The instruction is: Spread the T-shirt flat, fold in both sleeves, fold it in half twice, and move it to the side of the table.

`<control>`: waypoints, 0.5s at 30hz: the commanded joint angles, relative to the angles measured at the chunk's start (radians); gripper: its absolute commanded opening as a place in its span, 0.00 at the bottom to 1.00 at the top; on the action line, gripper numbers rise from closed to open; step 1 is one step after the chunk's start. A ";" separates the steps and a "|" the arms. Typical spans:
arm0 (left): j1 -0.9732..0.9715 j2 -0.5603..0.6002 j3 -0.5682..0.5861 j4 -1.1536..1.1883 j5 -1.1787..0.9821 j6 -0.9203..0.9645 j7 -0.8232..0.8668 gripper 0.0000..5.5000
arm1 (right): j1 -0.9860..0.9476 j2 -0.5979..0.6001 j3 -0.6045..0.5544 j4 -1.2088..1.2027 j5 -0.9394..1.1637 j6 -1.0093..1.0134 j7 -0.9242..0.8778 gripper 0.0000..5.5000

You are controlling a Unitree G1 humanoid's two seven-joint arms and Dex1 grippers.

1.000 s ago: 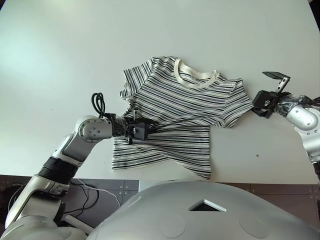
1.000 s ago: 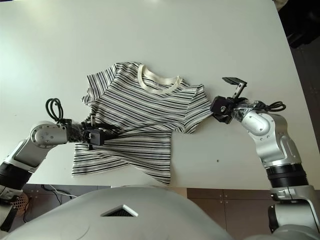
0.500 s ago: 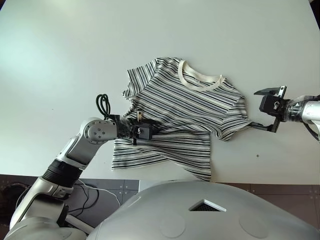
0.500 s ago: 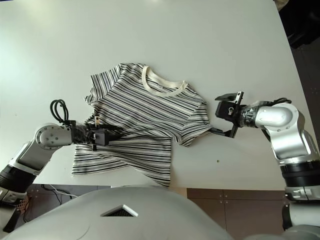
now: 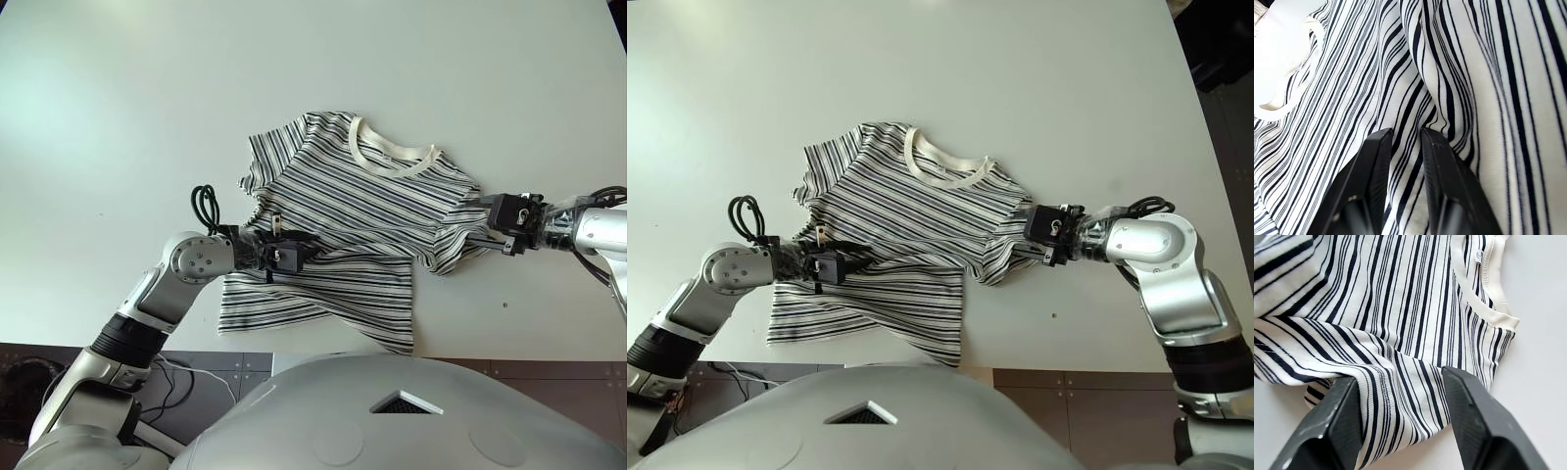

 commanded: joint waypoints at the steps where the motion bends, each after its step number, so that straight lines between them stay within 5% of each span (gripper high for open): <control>1: 0.014 -0.002 -0.007 0.018 0.027 0.007 -0.002 0.20 | 0.054 -0.058 -0.063 -0.041 0.004 0.026 0.006 0.46; 9: 0.033 -0.010 -0.004 0.018 0.032 0.010 0.014 0.20 | 0.254 -0.149 -0.203 -0.104 0.119 0.038 0.130 0.46; 12: 0.031 -0.017 -0.004 0.017 0.026 0.017 0.016 0.20 | 0.154 -0.118 -0.292 -0.065 0.226 0.059 0.129 0.46; 15: 0.026 -0.031 0.009 -0.002 -0.017 0.037 0.007 0.20 | -0.014 -0.033 -0.230 0.007 0.209 0.050 0.040 0.46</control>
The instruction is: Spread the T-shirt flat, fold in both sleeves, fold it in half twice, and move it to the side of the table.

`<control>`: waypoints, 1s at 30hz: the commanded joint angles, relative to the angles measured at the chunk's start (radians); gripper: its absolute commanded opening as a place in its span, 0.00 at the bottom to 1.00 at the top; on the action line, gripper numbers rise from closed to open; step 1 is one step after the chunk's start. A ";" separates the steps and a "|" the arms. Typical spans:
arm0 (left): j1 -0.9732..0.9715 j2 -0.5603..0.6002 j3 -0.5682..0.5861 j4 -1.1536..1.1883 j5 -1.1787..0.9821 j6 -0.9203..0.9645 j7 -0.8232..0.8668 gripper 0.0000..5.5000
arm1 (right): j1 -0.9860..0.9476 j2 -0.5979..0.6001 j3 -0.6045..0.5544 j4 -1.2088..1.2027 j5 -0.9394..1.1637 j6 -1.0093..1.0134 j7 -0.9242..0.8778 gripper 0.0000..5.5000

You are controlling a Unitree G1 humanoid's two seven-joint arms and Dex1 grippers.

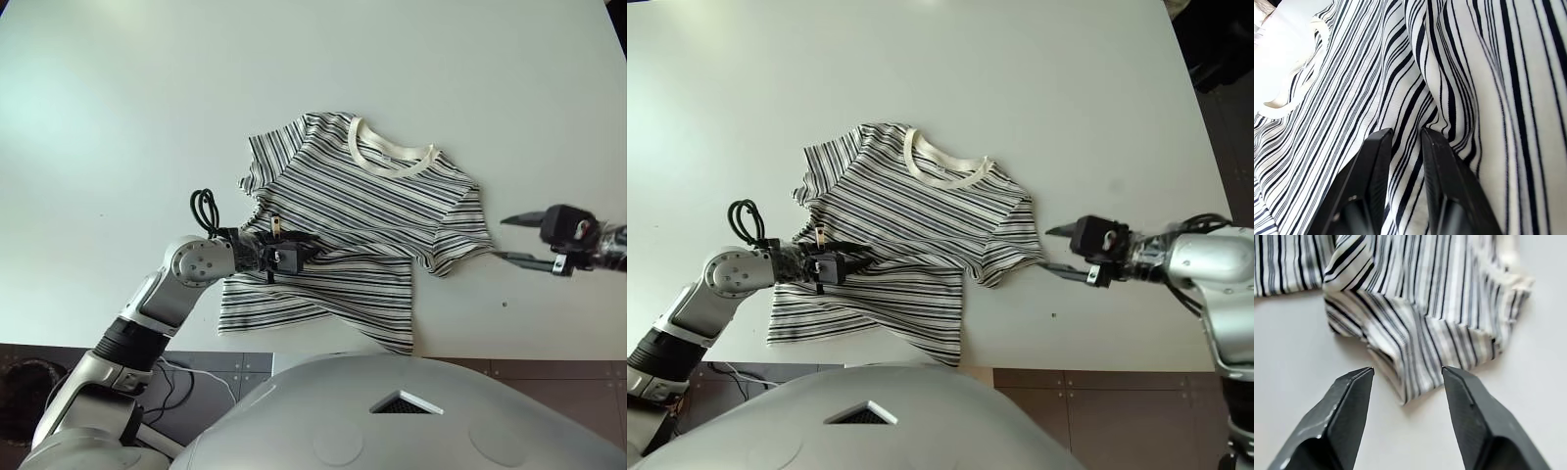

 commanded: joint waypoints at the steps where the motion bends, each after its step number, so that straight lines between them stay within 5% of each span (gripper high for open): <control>1: -0.001 -0.029 0.014 -0.033 -0.057 0.053 -0.023 0.20 | -0.210 0.128 0.106 0.098 -0.057 -0.020 -0.123 0.46; 8: -0.065 -0.098 0.114 -0.256 -0.387 0.279 -0.067 0.20 | -0.428 0.408 0.378 0.472 -0.244 -0.196 -0.267 0.46; 15: -0.123 -0.102 0.124 -0.248 -0.409 0.316 -0.099 0.20 | -0.689 0.518 0.491 1.123 -0.425 -0.469 -0.376 0.46; 21: -0.149 -0.100 0.088 -0.222 -0.355 0.281 -0.129 0.20 | -0.964 0.561 0.572 1.548 -0.612 -0.636 -0.716 0.46; 25: -0.122 -0.105 0.085 -0.234 -0.335 0.274 -0.115 0.20 | -1.094 0.588 0.545 1.637 -0.641 -0.735 -0.900 0.46; 28: -0.107 -0.116 0.122 -0.250 -0.368 0.310 -0.082 0.20 | -1.049 0.564 0.472 1.514 -0.527 -0.839 -0.744 0.46; 30: -0.104 -0.124 0.175 -0.264 -0.419 0.354 -0.058 0.20 | -0.911 0.509 0.419 1.228 -0.393 -0.806 -0.587 0.46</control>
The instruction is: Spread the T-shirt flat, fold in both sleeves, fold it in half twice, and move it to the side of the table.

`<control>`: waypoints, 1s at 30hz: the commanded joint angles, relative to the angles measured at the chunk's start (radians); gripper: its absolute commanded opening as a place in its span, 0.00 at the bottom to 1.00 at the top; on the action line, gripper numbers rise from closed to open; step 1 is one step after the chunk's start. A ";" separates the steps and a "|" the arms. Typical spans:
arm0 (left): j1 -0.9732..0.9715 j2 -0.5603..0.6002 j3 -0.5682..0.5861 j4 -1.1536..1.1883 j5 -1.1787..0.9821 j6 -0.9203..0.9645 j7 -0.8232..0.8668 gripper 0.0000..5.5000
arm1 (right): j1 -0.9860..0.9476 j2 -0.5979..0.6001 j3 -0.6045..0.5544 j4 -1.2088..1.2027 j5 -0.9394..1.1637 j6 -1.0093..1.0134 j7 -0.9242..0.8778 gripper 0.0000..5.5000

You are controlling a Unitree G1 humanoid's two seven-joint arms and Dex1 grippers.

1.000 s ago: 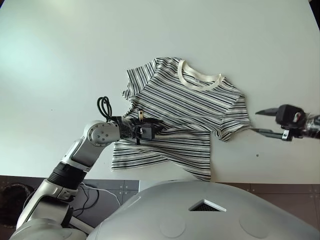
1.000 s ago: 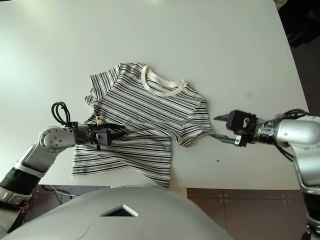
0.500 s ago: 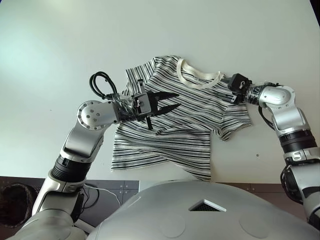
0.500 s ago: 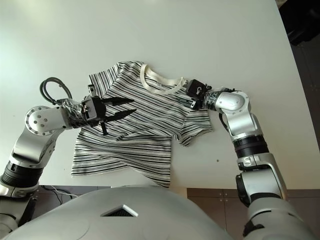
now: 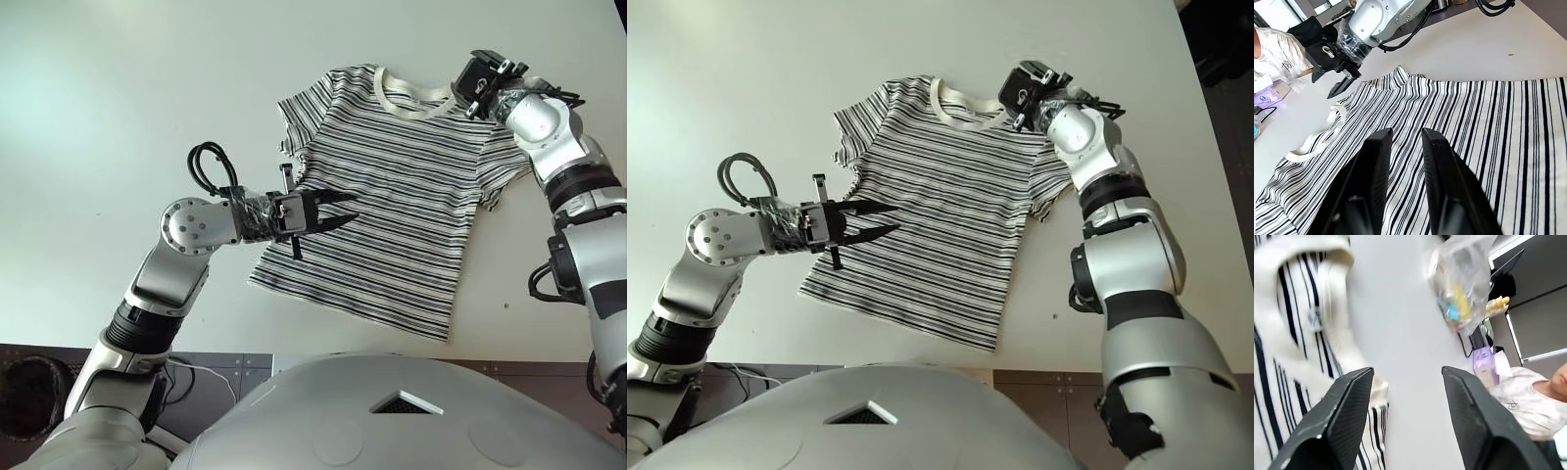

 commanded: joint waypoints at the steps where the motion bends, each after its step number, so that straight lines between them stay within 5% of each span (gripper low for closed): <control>1: -0.002 0.000 0.107 -0.016 -0.078 0.065 0.034 0.20 | 0.268 -0.121 -0.104 -0.559 0.246 0.112 0.262 0.46; 5: 0.050 0.129 0.202 0.086 -0.038 -0.057 -0.041 0.20 | 0.700 -0.325 -0.187 -1.353 0.659 0.541 0.412 0.46; 9: 0.120 0.176 0.230 0.129 -0.030 -0.113 -0.067 0.20 | 1.214 -0.575 -0.196 -1.761 0.897 0.681 0.527 0.46; 18: 0.387 0.249 0.167 0.121 0.063 -0.342 -0.124 0.20 | 1.514 -0.657 -0.238 -2.010 0.858 0.779 0.553 0.46; 23: 0.453 0.246 0.111 0.243 0.181 -0.468 -0.110 0.20 | 1.539 -0.625 -0.208 -1.924 0.693 0.732 0.540 0.46; 30: 0.530 0.280 0.081 0.244 0.191 -0.453 -0.104 0.20 | 1.548 -0.595 -0.318 -1.792 0.701 0.684 0.593 0.46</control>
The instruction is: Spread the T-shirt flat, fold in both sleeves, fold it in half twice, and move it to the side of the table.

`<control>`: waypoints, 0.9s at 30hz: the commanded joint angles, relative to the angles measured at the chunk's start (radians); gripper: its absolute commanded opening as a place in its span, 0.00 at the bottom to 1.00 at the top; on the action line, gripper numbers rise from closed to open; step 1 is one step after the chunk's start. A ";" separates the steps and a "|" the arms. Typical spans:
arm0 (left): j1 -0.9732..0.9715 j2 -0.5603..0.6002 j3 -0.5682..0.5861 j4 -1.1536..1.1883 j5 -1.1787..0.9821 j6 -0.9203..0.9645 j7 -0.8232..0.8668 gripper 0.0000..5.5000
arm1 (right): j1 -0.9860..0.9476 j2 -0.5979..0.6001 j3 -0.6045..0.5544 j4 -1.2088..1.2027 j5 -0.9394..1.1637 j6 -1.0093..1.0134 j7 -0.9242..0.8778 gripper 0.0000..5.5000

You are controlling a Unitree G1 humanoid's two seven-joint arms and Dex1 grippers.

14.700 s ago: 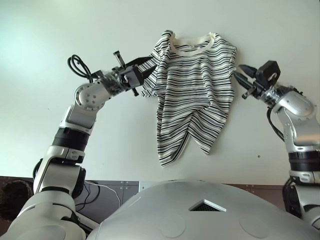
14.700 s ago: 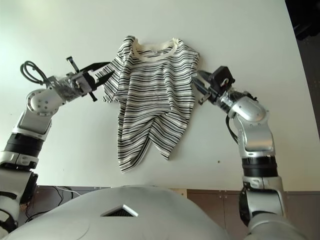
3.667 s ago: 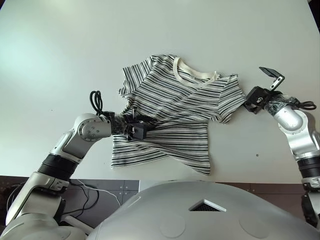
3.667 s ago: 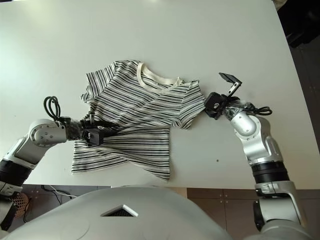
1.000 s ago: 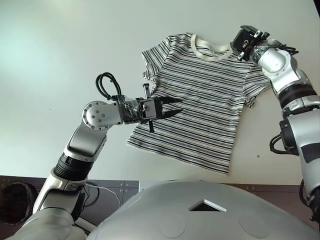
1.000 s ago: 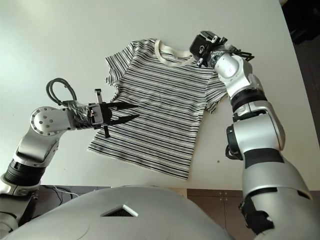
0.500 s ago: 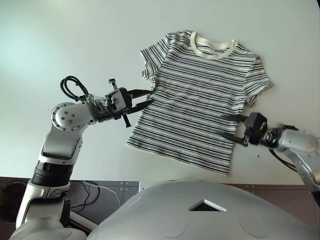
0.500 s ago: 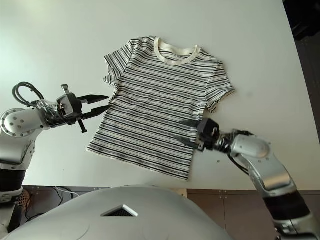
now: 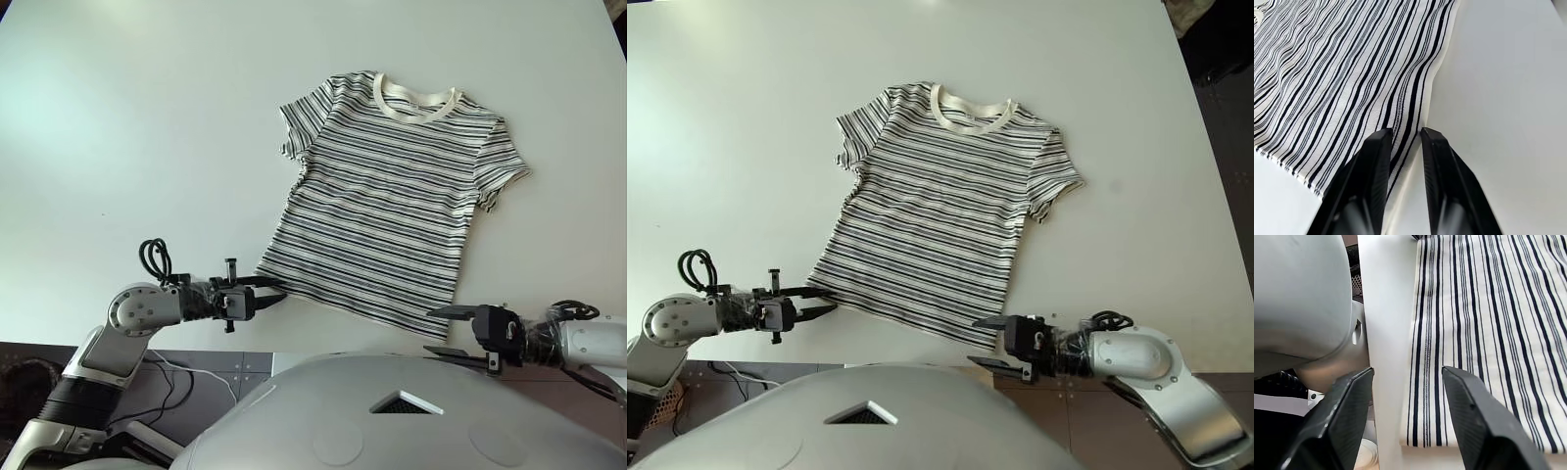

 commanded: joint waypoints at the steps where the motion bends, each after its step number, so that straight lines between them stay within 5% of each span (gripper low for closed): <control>1: 0.071 0.043 -0.031 -0.005 0.012 0.071 -0.034 0.20 | -0.024 0.035 -0.069 0.090 0.018 -0.021 0.022 0.46; 6: 0.091 0.072 -0.038 -0.050 -0.043 0.144 -0.057 0.20 | -0.119 0.128 -0.016 0.198 -0.030 -0.029 0.002 0.46; 13: -0.042 0.078 0.090 -0.321 -0.417 0.477 -0.068 0.20 | -0.101 0.173 0.066 0.264 -0.179 -0.091 -0.023 0.46; 19: -0.280 0.039 0.158 -0.399 -0.617 0.740 0.003 0.20 | -0.029 0.087 0.055 0.359 -0.286 -0.184 0.003 0.46; 27: -0.305 -0.023 0.168 -0.330 -0.530 0.771 0.062 0.20 | -0.055 -0.016 -0.052 0.428 -0.247 -0.231 0.104 0.46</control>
